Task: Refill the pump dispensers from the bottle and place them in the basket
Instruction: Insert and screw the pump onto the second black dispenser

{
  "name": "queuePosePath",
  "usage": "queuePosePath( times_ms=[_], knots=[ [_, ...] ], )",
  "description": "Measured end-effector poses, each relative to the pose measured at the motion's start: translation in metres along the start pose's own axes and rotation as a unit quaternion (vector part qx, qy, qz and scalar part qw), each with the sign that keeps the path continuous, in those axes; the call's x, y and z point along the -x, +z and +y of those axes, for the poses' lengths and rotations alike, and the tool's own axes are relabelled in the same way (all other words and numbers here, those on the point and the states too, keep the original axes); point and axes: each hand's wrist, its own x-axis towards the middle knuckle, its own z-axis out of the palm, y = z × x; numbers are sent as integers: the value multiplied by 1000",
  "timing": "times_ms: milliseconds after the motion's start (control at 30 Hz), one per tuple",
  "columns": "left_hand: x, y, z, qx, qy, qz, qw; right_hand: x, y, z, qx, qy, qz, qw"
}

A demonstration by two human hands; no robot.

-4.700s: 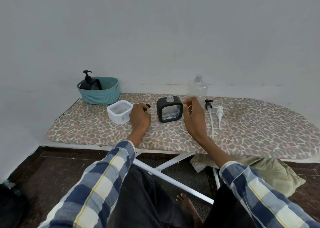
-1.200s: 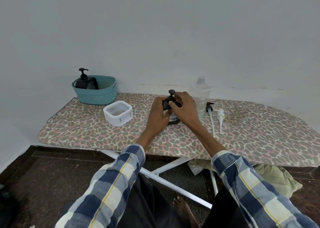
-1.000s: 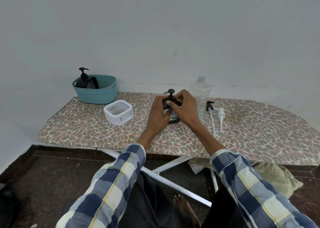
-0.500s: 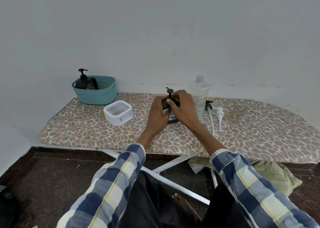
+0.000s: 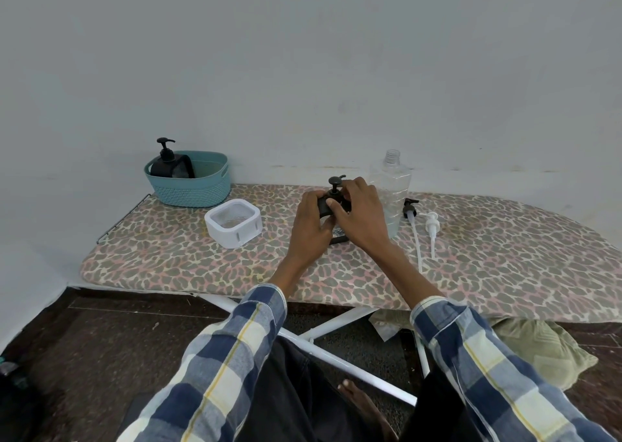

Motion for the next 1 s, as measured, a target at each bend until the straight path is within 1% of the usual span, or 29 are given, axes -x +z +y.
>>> queuePosePath(
  times_ms=[100, 267, 333, 500, 600, 767, 1000],
  knots=[
    [0, 0, 1, -1, 4, 6, 1000, 0, 0, -1, 9, 2, -5, 1000],
    [5, 0, 5, 8, 16, 7, 1000, 2, 3, -6, -36, 56, 54, 996],
    [5, 0, 6, 11, 8, 6, 1000, 4, 5, -6, -41, 53, 53, 996],
    [3, 0, 5, 7, -11, 8, 1000, 4, 4, -2, -46, 45, 8, 998],
    [4, 1, 6, 1, -12, 12, 1000, 3, 5, -3, -56, 59, 24, 996],
    [7, 1, 9, 0, -5, 16, 1000, 5, 10, -10, -36, 80, 59, 994],
    [8, 2, 7, -4, -6, 17, 1000, 3, 9, -14, -16, 105, 64, 992]
  ],
)
